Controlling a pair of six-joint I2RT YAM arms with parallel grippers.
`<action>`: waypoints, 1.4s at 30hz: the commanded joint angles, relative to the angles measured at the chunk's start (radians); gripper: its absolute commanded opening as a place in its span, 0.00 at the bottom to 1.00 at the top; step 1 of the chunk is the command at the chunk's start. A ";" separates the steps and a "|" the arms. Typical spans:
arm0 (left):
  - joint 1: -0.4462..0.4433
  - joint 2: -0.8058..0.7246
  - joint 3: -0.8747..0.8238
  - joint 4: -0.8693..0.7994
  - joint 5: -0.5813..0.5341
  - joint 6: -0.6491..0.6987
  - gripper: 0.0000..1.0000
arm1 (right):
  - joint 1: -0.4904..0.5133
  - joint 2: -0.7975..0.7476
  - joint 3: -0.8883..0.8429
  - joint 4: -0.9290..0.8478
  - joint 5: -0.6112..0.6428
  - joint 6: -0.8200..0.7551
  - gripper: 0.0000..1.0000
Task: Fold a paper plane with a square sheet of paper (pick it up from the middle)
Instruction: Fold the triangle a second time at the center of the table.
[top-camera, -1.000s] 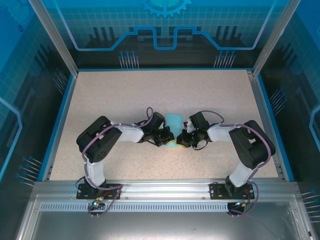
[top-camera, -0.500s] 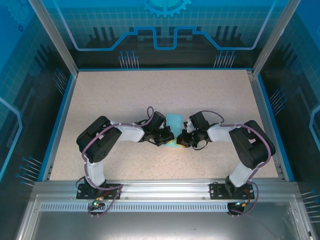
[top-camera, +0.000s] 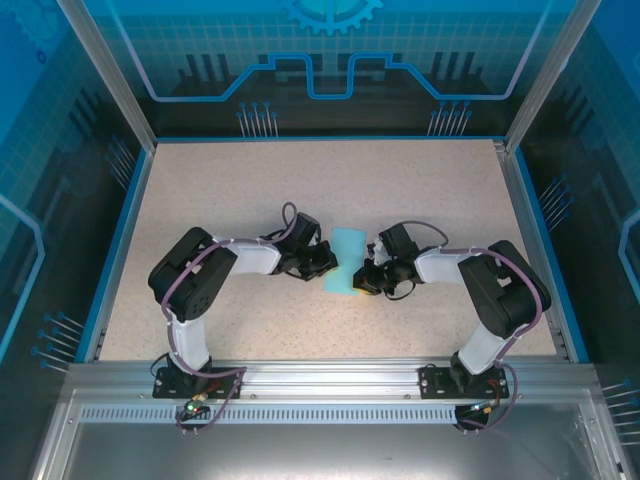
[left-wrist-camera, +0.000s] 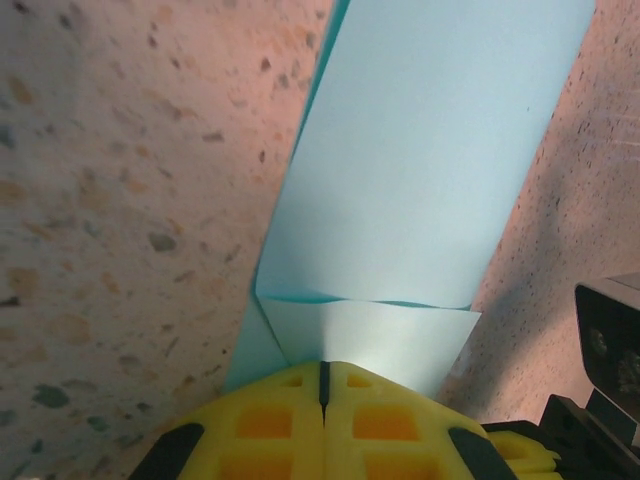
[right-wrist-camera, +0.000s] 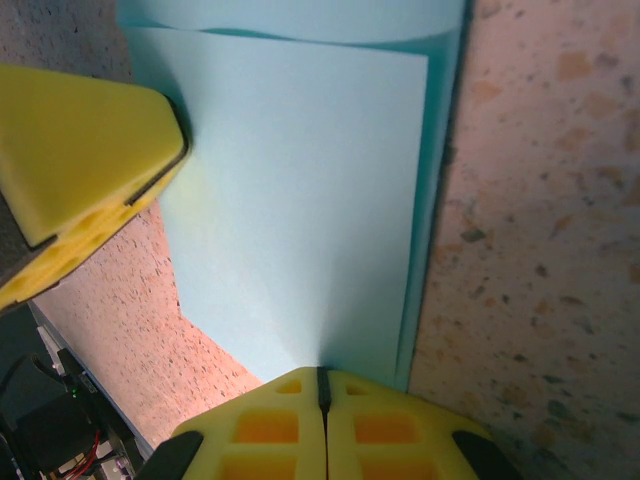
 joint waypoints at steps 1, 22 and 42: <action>0.043 0.022 0.010 -0.052 -0.071 0.041 0.04 | 0.003 0.019 -0.030 -0.106 0.072 -0.016 0.06; 0.094 -0.086 0.047 -0.061 0.034 0.094 0.11 | 0.004 0.021 -0.021 -0.096 0.058 -0.013 0.06; 0.083 0.085 0.063 0.010 0.047 0.093 0.10 | 0.004 0.033 -0.024 -0.093 0.064 -0.013 0.06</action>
